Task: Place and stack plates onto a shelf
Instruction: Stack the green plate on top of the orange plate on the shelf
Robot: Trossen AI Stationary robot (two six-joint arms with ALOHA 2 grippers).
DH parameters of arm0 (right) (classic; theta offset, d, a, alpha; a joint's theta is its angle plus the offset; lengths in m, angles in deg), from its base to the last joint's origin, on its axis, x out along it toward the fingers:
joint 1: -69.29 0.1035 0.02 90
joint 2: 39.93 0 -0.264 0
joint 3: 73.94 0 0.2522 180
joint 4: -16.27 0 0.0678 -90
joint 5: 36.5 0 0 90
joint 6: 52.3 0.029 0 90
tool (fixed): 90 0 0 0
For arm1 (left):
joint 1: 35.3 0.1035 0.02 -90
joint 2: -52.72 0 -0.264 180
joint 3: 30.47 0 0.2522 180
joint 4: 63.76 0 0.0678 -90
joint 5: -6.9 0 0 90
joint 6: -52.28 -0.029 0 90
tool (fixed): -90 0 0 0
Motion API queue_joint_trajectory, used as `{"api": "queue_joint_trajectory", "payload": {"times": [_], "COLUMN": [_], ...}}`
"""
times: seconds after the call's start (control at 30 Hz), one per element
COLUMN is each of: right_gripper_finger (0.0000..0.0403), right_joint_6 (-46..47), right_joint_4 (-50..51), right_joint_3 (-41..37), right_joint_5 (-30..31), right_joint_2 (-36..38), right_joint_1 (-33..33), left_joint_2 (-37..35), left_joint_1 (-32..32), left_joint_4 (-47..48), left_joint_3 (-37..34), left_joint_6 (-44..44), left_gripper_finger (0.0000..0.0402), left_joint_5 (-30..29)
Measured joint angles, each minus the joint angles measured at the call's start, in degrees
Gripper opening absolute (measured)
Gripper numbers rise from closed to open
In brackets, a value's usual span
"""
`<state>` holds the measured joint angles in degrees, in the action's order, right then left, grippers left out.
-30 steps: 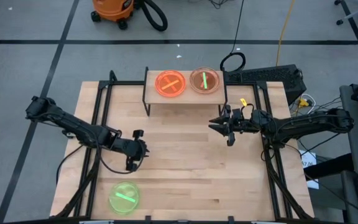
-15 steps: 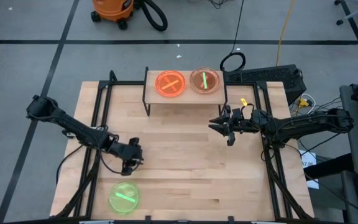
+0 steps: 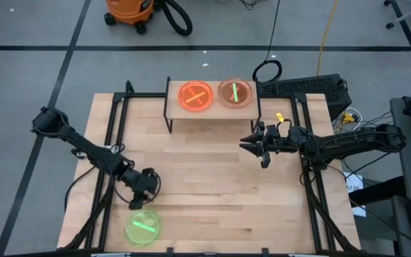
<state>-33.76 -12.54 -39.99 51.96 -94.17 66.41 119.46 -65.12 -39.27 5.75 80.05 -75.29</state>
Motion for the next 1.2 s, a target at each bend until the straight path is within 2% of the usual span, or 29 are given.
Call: {"api": "queue_joint_trajectory", "payload": {"times": [0.1,0.23,0.37,0.47,0.93,1.03,1.2], "right_gripper_finger": [0.01,0.01,0.01,0.01,0.01,0.01,0.01], "right_joint_6": [-0.23,-0.35,-0.35,-0.35,-0.23,-0.19,0.15], "right_joint_4": [0.02,0.04,0.07,0.07,0.79,0.8,0.8], "right_joint_3": [0.0,0.0,0.0,0.0,0.0,0.0,0.0], "right_joint_5": [0.0,0.0,0.0,0.0,0.0,0.0,0.09], "right_joint_2": [0.0,0.0,0.0,0.0,0.0,0.0,0.0], "right_joint_1": [0.0,0.0,0.0,0.0,0.0,0.0,0.0], "left_joint_2": [0.0,-0.02,0.0,0.72,8.42,8.76,8.92], "left_joint_1": [-2.74,-6.02,-8.37,-10.09,-12.81,-12.81,-12.52], "left_joint_4": [0.1,1.14,2.76,2.73,-2.21,-2.09,-2.21], "left_joint_3": [1.25,1.44,1.44,1.44,1.66,1.71,1.6], "left_joint_6": [1.74,3.64,7.69,9.05,14.49,13.76,13.29], "left_gripper_finger": [0.0163,0.0163,0.0163,0.0163,0.0163,0.0146,0.0071], "left_joint_5": [2.72,2.63,1.92,-1.02,-1.87,-2.06,-2.31]}}
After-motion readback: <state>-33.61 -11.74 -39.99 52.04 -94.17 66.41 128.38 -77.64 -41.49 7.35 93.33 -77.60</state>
